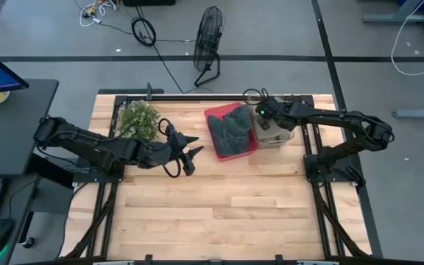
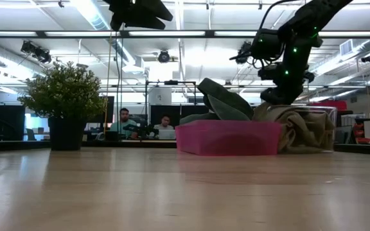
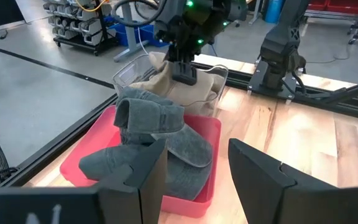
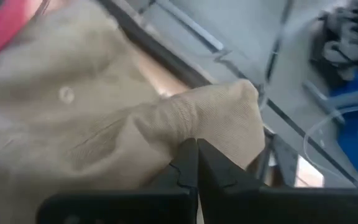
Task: Pick & Place hat
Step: Put the brown cap into the transparent bin
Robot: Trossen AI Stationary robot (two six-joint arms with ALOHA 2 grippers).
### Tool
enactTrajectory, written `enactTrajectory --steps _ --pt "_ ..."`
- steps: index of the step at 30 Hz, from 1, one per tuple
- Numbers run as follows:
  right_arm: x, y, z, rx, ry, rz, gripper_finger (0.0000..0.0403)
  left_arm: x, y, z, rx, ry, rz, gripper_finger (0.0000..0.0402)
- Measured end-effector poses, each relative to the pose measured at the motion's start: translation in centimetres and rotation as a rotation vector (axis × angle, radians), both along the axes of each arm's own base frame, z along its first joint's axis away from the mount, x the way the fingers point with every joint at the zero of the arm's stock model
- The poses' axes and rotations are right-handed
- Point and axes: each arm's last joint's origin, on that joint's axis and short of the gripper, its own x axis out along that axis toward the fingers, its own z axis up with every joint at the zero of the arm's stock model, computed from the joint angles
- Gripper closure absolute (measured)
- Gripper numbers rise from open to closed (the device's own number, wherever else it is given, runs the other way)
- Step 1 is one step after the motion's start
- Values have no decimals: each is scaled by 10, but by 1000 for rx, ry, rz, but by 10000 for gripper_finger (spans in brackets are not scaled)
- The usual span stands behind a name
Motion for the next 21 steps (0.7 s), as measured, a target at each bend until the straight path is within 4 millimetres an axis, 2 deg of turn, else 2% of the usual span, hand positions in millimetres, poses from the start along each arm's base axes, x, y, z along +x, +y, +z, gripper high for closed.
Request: enactTrajectory --steps 3,8,17,21 --pt "1 2 -2 62 -1 53 403 0 0 0 -23 -10 7 225" --pt "1 -1 -8 173 -49 44 403 0 0 -1 -47 -16 16 225" --pt "3 -8 -37 264 74 -13 403 0 3 -2 -45 -7 28 225" --pt "3 -7 -31 262 90 27 401 0 9 -2 -7 14 35 225"
